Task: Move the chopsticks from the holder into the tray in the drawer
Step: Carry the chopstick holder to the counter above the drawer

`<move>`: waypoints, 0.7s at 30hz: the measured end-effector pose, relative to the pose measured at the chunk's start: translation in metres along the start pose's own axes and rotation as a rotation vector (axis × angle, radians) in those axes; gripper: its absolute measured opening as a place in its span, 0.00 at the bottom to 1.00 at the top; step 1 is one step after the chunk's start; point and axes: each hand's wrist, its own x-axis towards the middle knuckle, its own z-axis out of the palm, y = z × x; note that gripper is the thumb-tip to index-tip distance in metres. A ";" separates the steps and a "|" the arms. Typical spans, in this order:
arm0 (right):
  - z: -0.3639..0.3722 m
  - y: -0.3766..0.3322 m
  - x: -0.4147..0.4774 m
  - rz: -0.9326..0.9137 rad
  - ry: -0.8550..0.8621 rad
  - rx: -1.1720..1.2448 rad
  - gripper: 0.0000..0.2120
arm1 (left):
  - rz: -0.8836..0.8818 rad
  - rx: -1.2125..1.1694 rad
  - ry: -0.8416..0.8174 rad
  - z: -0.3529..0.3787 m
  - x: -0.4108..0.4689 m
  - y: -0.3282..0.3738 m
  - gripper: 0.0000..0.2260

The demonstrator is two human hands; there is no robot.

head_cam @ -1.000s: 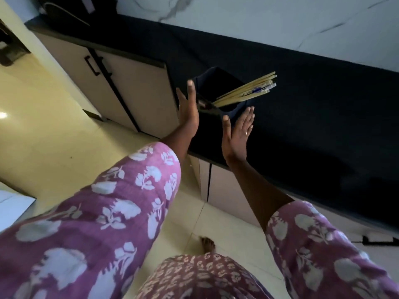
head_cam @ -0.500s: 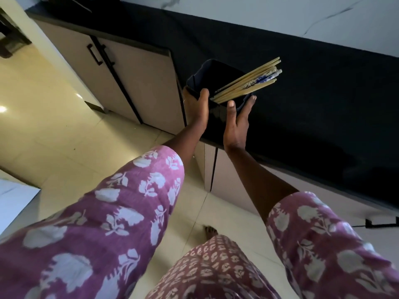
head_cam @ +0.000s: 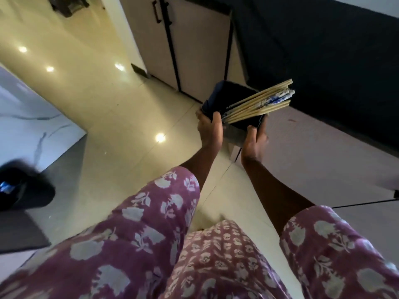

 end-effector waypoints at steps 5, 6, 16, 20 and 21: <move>0.002 0.038 -0.063 0.048 -0.136 -0.190 0.31 | -0.117 -0.052 0.090 -0.073 -0.055 -0.054 0.25; 0.002 0.044 -0.075 0.061 -0.159 -0.197 0.29 | -0.141 -0.063 0.117 -0.085 -0.070 -0.064 0.25; -0.032 0.098 -0.198 0.065 -0.637 -0.305 0.13 | -0.450 -0.203 0.580 -0.172 -0.233 -0.151 0.14; -0.040 0.112 -0.255 -0.033 -0.846 -0.414 0.16 | -0.533 -0.254 0.769 -0.212 -0.305 -0.169 0.13; -0.041 0.114 -0.271 -0.056 -0.908 -0.437 0.18 | -0.546 -0.273 0.817 -0.221 -0.324 -0.173 0.13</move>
